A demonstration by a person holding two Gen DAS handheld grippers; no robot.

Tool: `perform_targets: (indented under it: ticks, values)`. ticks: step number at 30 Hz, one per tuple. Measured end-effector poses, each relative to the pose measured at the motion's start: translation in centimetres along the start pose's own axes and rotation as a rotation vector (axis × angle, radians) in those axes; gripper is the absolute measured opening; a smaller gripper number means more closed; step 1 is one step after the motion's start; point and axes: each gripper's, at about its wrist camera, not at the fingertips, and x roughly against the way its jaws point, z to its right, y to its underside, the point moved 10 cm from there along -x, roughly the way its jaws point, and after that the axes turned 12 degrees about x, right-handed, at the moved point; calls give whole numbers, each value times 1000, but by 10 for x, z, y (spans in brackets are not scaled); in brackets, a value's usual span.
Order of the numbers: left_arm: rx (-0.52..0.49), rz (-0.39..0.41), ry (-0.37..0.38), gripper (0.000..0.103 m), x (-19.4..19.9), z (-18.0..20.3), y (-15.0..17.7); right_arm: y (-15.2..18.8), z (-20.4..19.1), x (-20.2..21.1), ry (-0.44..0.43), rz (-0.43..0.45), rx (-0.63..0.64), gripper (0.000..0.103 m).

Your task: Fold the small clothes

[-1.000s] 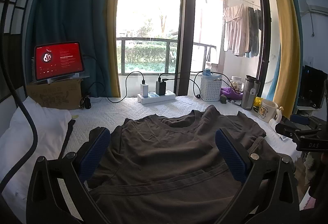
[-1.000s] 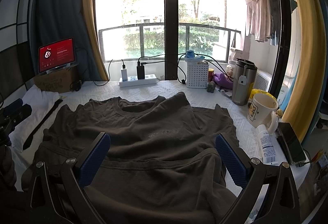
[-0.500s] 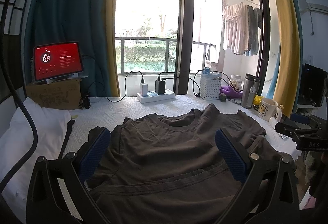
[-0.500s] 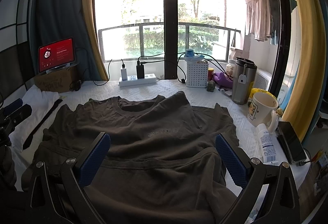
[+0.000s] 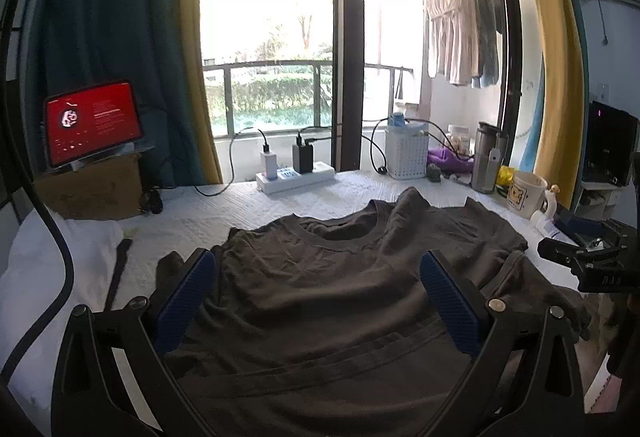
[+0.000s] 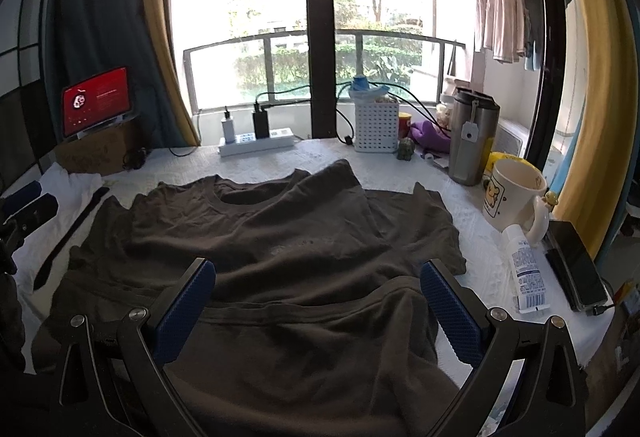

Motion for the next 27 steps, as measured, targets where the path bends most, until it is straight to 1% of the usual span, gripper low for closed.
perform_targets:
  ticks: [4, 9, 13, 18, 20, 21, 23, 26, 27]
  values:
    - [-7, -34, 4, 101, -19, 7, 5, 7, 20, -16, 14, -28, -19, 103]
    - [-4, -74, 7, 101, -40, 15, 11, 14, 57, -36, 55, -67, -45, 103]
    - [3, -102, -10, 101, -56, 15, 13, 16, 87, -53, 73, -92, -74, 103]
    - [26, -124, -53, 101, -73, 4, 10, 18, 123, -83, 65, -125, -113, 102]
    - [32, -126, -74, 101, -79, -1, 7, 17, 135, -99, 63, -140, -111, 100]
    - [35, -126, -83, 101, -82, -3, 5, 16, 138, -105, 62, -146, -108, 97]
    - [43, -127, -100, 101, -89, -9, 1, 13, 145, -122, 55, -168, -98, 96]
    - [50, -131, -126, 101, -98, -17, -3, 8, 151, -143, 23, -185, -88, 95]
    - [53, -133, -132, 101, -100, -20, -4, 6, 151, -149, 14, -188, -82, 93]
